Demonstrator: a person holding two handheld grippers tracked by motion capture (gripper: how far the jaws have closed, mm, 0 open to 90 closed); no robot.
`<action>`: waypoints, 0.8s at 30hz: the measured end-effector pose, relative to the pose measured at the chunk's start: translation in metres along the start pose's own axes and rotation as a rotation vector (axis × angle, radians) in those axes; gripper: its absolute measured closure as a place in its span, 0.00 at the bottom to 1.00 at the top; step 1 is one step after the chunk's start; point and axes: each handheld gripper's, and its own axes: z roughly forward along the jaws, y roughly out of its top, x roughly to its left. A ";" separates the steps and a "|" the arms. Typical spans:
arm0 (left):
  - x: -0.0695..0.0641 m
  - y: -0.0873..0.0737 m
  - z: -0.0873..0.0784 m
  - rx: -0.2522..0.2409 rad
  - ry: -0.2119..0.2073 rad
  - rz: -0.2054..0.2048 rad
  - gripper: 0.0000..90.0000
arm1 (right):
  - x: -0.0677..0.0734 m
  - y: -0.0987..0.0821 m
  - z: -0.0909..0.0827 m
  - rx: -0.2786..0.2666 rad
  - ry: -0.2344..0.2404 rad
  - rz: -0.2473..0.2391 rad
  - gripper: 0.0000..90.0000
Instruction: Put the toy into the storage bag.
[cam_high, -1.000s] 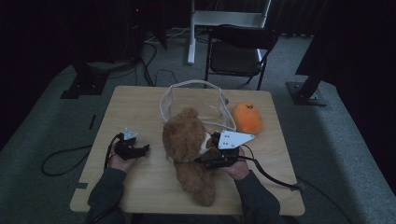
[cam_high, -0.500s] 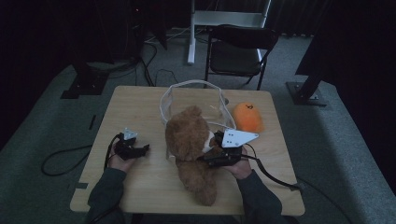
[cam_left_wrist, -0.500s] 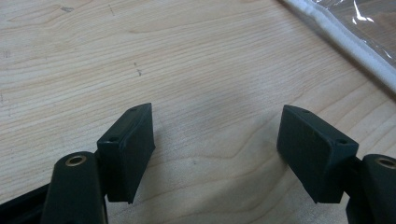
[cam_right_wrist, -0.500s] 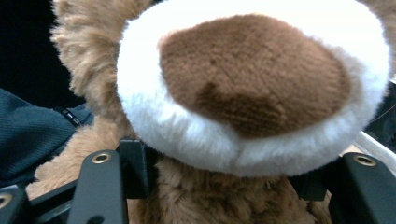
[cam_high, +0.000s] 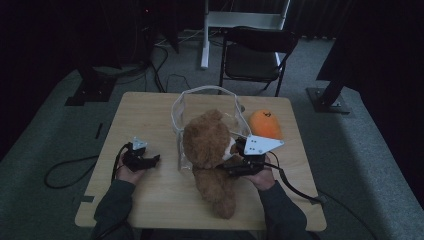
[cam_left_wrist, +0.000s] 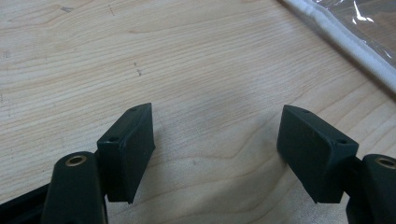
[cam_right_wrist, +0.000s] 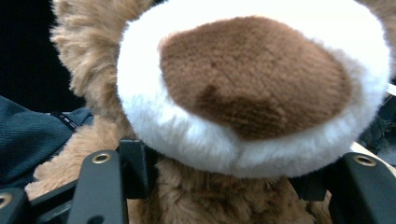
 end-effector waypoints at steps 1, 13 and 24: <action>0.000 0.000 0.000 0.000 0.000 0.000 0.31 | 0.000 0.000 0.000 -0.001 0.000 -0.001 0.41; 0.000 0.000 0.000 0.000 0.000 0.000 0.31 | 0.000 0.003 -0.010 -0.018 -0.010 0.004 0.41; 0.000 0.000 0.000 -0.001 0.000 -0.001 0.31 | 0.001 0.009 -0.019 -0.039 -0.024 0.006 0.41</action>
